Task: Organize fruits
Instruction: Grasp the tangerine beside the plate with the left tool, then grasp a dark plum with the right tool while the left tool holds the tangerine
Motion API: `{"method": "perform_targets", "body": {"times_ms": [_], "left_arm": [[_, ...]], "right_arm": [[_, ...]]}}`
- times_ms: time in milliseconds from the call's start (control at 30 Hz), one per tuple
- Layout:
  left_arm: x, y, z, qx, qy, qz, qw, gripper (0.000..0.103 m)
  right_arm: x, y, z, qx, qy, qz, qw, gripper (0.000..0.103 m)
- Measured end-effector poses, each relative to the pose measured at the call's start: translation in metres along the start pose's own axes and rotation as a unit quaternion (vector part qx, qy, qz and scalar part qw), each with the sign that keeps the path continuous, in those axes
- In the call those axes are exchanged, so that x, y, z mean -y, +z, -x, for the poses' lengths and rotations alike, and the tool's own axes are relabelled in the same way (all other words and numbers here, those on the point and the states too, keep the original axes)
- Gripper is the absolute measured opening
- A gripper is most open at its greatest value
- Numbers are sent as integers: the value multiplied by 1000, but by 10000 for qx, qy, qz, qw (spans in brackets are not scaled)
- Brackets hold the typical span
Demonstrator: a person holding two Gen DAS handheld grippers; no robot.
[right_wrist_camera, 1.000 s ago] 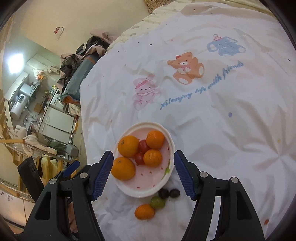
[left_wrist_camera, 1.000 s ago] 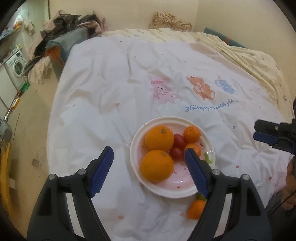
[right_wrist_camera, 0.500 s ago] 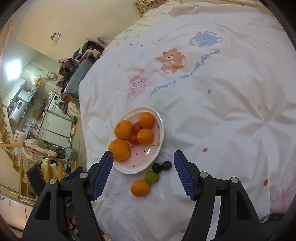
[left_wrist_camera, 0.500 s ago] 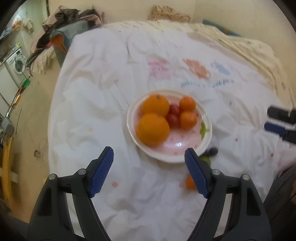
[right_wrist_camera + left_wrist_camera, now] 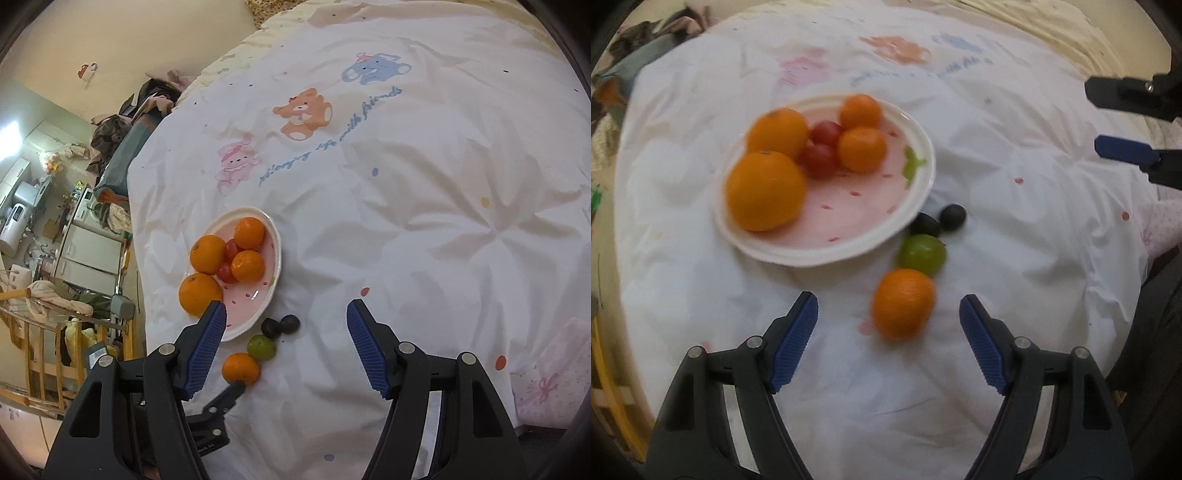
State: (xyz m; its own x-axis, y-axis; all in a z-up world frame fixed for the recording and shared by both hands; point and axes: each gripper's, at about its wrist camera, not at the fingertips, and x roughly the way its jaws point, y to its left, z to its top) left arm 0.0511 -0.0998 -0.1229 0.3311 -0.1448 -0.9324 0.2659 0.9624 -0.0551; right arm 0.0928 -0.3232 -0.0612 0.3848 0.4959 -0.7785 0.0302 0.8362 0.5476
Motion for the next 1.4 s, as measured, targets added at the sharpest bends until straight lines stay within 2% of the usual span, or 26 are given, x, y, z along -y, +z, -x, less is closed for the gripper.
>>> {"method": "perform_targets", "body": {"times_ms": [33,100,133,167,233,433,700,900,967,1033,1100,1267,1400], "left_arm": [[1,1,-2,-18,-40,-17,10000,75],[2,3,-8,-86,-151,-29,9998,55],[3,4,-12,-192,-215,-29,9996,51],[3,4,-15,-264,-271,-13,9993,42],[1,4,-19,-340,-279,19,9990,35],[-3,0,-3,-206,-290,32,9994,33],[-24,0,44,175,-224,321,9991,33],[-52,4,83,491,115,640,9967,33],[-67,7,94,594,173,871,9943,33],[-83,9,100,718,255,1124,9907,33],[-95,9,102,837,349,1316,9871,33],[-111,6,93,805,275,1696,9818,33],[-112,7,91,852,363,1723,9807,33]], "right_arm": [[2,0,0,-2,-25,-9,10000,70],[4,0,1,-1,-49,-50,10000,70],[5,0,1,-5,-48,-81,10000,70],[6,0,0,-13,-55,-102,9999,70],[6,1,-2,-32,-76,-103,9999,70],[-2,3,-11,-115,-83,-11,9999,70],[-12,-1,-19,-225,-106,131,9996,71],[-15,-1,-29,-416,-69,148,9990,70],[-13,-1,-38,-620,52,30,9981,62],[-11,-1,-47,-800,60,-34,9968,46],[-11,-1,-58,-997,7,-51,9950,41],[-15,-2,-88,-1390,-283,93,9898,35],[-21,-6,-113,-1606,-487,254,9855,35]]}}
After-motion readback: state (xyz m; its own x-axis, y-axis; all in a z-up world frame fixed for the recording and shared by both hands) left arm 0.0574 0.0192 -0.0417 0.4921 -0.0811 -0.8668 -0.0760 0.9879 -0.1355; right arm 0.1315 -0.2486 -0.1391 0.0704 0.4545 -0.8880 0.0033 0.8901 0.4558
